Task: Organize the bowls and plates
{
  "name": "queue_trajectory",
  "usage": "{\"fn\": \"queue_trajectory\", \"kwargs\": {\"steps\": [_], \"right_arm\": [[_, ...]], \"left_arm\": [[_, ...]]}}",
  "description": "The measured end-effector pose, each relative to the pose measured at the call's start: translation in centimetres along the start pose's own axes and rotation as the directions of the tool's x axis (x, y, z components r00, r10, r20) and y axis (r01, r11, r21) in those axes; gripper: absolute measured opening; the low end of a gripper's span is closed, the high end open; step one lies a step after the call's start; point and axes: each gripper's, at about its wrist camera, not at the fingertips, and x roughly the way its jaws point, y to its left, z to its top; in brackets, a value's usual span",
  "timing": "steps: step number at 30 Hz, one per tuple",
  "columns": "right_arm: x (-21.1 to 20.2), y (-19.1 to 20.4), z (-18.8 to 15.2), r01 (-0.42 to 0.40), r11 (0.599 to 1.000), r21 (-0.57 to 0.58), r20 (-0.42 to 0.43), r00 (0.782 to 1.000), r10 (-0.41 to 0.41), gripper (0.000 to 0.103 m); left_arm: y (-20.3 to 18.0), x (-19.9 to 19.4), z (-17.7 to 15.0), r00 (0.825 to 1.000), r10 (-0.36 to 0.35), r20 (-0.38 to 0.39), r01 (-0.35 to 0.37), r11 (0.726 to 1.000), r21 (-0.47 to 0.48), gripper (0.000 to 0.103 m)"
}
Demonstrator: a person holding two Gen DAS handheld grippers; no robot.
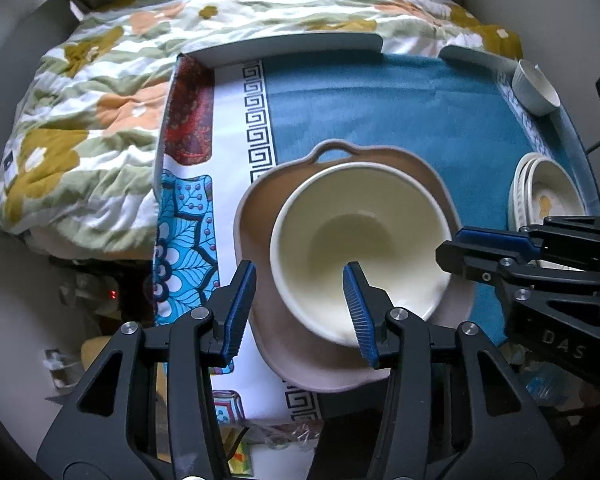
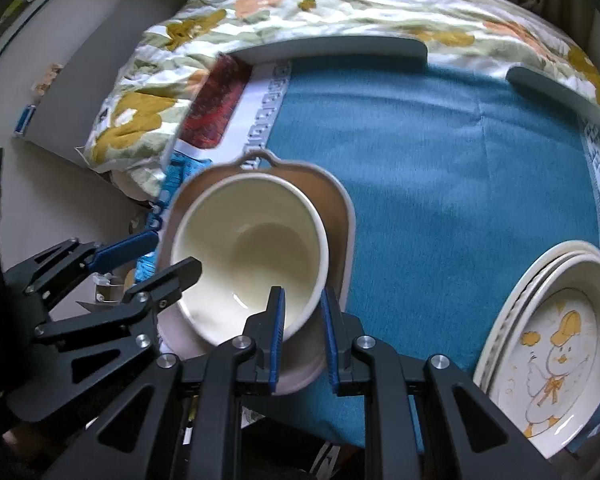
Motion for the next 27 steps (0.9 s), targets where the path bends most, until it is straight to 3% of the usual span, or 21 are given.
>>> {"fn": "queue_trajectory", "kwargs": {"steps": [6,12,14,16,17,20,21,22,24,27], "right_arm": [[-3.1,-0.5,-0.1,-0.02,0.999,-0.044,0.059,0.998,0.023,0.017],[-8.9,-4.3,-0.9,-0.058,0.997,-0.05,0.174,0.983,0.065,0.019],[-11.1,-6.3,-1.2,-0.056,0.998,-0.042,0.215,0.974,0.064,0.03],[-13.4,-8.9,-1.6,-0.053,0.998,-0.018,0.256,0.965,0.056,0.056],[-14.5,-10.5,-1.9,-0.048,0.999,-0.005,0.276,0.96,0.048,0.06],[-16.9,-14.7,-2.7,-0.011,0.999,0.035,0.307,0.952,-0.001,0.062],[-17.4,-16.0,-2.9,0.0,0.999,0.047,0.312,0.95,-0.015,0.067],[-18.1,-17.5,-3.2,0.013,0.998,0.062,0.319,0.947,-0.032,0.081],[-19.2,-20.4,-3.7,0.035,0.996,0.086,0.334,0.94,-0.062,0.096],[-20.7,-23.9,-3.9,0.069,0.992,0.102,0.365,0.925,-0.102,0.096]], "left_arm": [[-0.7,-2.8,0.3,0.999,0.01,0.053,-0.007,0.998,-0.06,0.042],[-5.1,-7.5,1.9,0.988,-0.006,0.155,0.016,0.998,-0.063,0.043],[-7.4,-8.9,2.8,0.98,-0.024,0.197,0.034,0.998,-0.049,0.055],[-9.9,-10.1,4.0,0.968,-0.036,0.25,0.045,0.999,-0.03,0.091],[-11.0,-10.5,4.5,0.961,-0.038,0.272,0.046,0.999,-0.022,0.095],[-15.2,-10.5,6.8,0.954,-0.058,0.294,0.056,0.998,0.014,0.098],[-16.6,-10.3,7.7,0.955,-0.068,0.29,0.063,0.998,0.026,0.098],[-17.9,-10.0,8.4,0.954,-0.08,0.289,0.072,0.997,0.039,0.098],[-20.7,-9.4,10.2,0.952,-0.106,0.289,0.09,0.994,0.07,0.098],[-24.7,-8.5,12.8,0.947,-0.144,0.289,0.119,0.988,0.103,0.098]]}}
